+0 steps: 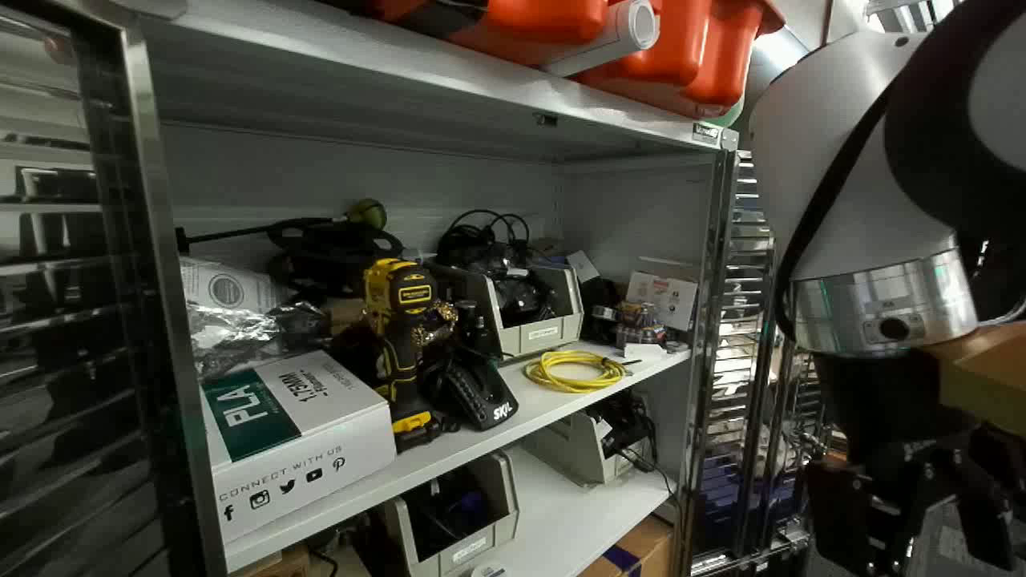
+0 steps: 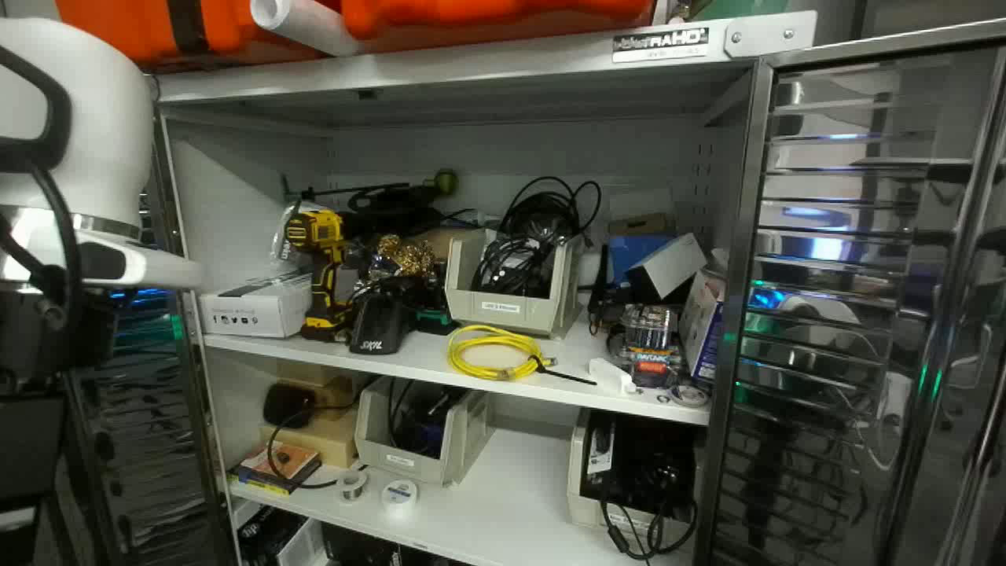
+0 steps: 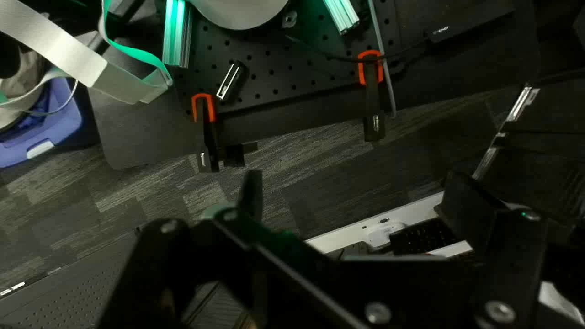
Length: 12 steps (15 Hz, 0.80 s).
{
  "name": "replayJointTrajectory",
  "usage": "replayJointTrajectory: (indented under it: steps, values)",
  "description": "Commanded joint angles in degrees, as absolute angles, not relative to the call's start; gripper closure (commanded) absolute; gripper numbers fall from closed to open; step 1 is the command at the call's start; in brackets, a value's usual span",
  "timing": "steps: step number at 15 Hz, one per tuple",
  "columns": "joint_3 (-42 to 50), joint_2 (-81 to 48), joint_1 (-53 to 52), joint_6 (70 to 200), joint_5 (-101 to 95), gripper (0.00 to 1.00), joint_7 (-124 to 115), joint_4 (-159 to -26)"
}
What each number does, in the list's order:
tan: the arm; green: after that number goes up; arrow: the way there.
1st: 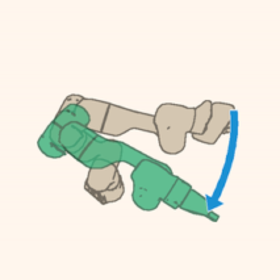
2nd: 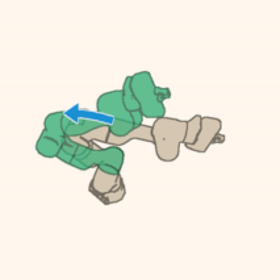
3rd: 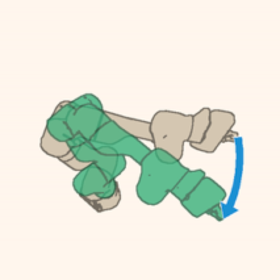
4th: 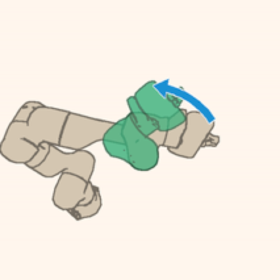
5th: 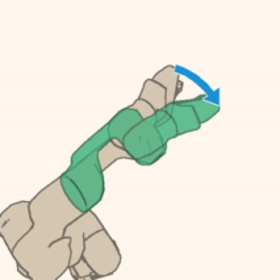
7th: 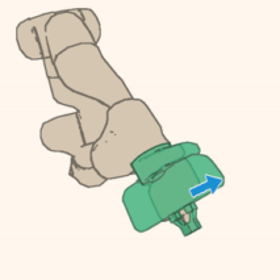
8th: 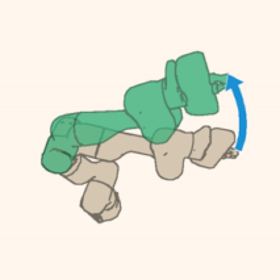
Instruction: Put the yellow cable in the tool box
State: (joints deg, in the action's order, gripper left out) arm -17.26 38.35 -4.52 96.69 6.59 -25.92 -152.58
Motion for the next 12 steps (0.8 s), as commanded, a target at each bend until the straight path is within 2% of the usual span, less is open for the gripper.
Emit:
replayJointTrajectory:
  steps: [1,7,12]
  values:
    - [-16.7,38.2,-5.1,96.7,6.3,0.00,-26.2,-152.5]
    - [-16.7,38.3,-5.1,96.7,6.3,0.00,-26.2,-152.3]
    - [-14.4,35.5,-0.7,107.2,1.8,0.00,-26.6,-150.6]
